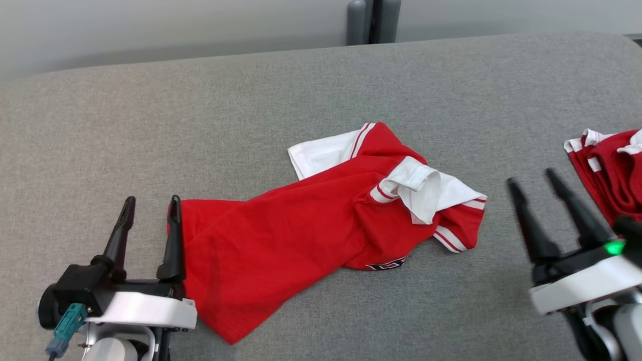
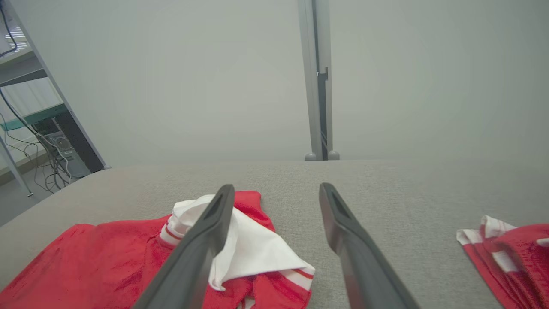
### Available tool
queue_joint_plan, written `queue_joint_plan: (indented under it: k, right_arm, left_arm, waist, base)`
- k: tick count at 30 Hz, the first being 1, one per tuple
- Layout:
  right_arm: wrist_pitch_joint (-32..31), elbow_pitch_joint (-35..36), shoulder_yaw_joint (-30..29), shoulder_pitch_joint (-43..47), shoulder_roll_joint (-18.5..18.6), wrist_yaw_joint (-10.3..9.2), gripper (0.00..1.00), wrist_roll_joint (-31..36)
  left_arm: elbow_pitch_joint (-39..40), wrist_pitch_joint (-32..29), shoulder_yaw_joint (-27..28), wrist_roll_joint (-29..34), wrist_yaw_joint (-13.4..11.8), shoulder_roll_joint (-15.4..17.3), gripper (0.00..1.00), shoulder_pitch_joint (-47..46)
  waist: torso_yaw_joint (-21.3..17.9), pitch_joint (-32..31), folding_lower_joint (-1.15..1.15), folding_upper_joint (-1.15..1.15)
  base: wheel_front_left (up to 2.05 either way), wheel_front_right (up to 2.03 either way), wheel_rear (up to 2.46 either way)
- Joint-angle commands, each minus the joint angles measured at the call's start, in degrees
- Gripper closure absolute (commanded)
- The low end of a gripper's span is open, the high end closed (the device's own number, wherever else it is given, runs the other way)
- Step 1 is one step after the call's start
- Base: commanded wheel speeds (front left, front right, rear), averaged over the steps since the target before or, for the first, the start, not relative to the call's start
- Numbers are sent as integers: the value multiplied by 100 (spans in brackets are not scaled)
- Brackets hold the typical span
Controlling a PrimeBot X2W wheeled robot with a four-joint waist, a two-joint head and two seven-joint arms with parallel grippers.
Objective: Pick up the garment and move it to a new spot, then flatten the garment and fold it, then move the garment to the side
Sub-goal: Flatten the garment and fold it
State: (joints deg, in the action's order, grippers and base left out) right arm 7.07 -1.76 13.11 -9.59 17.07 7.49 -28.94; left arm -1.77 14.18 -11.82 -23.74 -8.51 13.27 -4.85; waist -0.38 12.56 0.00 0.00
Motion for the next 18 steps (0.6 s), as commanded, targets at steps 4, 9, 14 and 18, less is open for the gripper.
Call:
queue_joint_plan:
  k: [4, 9, 14, 18]
  right_arm:
    - [-85, 427, -746, 189, -115, 0, 0, 511]
    - [-264, 721, -1029, 417, -249, 0, 0, 899]
    - [-400, 831, -1035, 733, -393, 0, 0, 998]
    - [-474, 891, -1093, 879, -490, 0, 0, 993]
  left_arm:
    - [97, 39, 85, 89, -131, 87, 0, 100]
    - [202, 29, 100, 150, -223, 152, 0, 274]
    - [328, -2, 68, 156, -293, 169, 0, 537]
    - [436, -80, 28, 149, -333, 178, 0, 669]
  waist:
    - [-48, -116, 0, 0]
    - [-17, -283, 0, 0]
    - [2, -474, 0, 0]
    - [26, -537, 0, 0]
  base:
    - [0, 0, 0]
    - [0, 0, 0]
    - [0, 0, 0]
    - [0, 0, 0]
